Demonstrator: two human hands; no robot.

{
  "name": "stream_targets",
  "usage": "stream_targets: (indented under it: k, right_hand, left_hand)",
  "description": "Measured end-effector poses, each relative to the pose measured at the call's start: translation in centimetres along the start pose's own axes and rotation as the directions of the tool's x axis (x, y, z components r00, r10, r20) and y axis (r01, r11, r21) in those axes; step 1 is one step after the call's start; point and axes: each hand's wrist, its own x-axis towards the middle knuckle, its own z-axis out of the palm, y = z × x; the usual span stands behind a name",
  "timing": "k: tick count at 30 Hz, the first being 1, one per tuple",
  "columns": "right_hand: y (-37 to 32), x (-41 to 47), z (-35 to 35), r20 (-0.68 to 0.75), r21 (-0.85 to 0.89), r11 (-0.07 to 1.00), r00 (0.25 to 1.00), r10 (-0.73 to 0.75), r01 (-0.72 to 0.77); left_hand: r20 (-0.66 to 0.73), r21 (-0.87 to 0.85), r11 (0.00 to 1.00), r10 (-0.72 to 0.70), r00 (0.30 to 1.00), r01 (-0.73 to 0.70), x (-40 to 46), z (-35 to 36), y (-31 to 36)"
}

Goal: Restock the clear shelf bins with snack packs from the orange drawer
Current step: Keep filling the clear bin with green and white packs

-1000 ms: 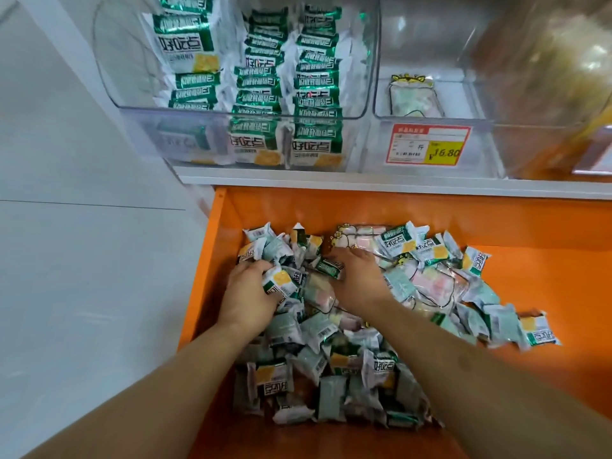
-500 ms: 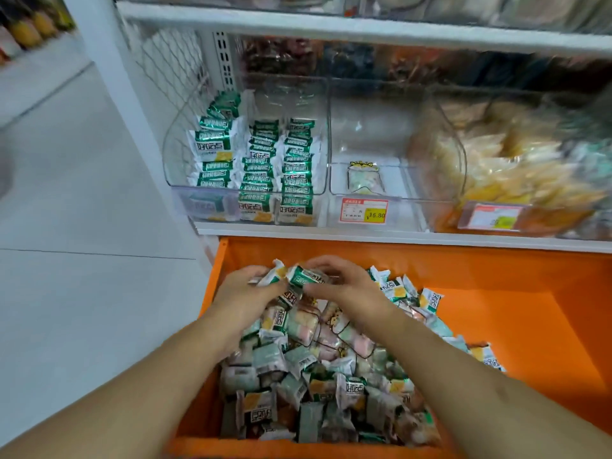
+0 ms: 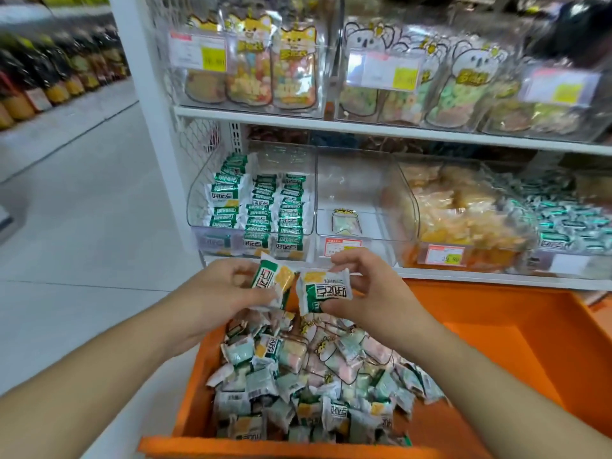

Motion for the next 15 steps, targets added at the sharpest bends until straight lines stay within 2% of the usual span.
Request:
stream_targets:
  k: [2, 5, 8, 10, 12, 15]
  right_hand:
    - [-0.1, 0.0, 0.0, 0.012, -0.039, 0.999, 1.0, -0.027, 0.028]
    - [-0.7, 0.2, 0.1, 0.077, -0.006, 0.999, 0.996, -0.04, 0.041]
    - [-1.2, 1.0, 0.3, 0.12, -0.048, 0.996, 0.99, -0.071, 0.077]
    - [-1.3, 1.5, 0.4, 0.129, -0.081, 0.988, 0.984, -0.122, 0.133]
    - [-1.5, 1.7, 0.5, 0.136, -0.122, 0.978, 0.979, -0.151, 0.168]
    - [-1.5, 2.2, 0.7, 0.109, -0.205, 0.96, 0.979, -0.172, 0.192]
  left_hand:
    - [-0.052, 0.026, 1.0, -0.003, 0.999, 0.004, 0.0, -0.5, 0.1]
    - [-0.114, 0.027, 1.0, -0.004, 0.993, 0.007, 0.8, -0.9, 0.4]
    - [-0.122, 0.008, 1.0, -0.008, 0.992, 0.009, 1.5, -0.8, 0.9]
    - [-0.068, -0.052, 0.998, -0.042, 0.997, 0.038, 1.8, -0.4, 1.4]
    - [0.047, -0.124, 0.989, -0.076, 0.996, 0.082, 1.9, 0.2, 1.5]
    - [0.159, -0.153, 0.98, -0.102, 0.982, 0.126, 2.2, 0.8, 1.3]
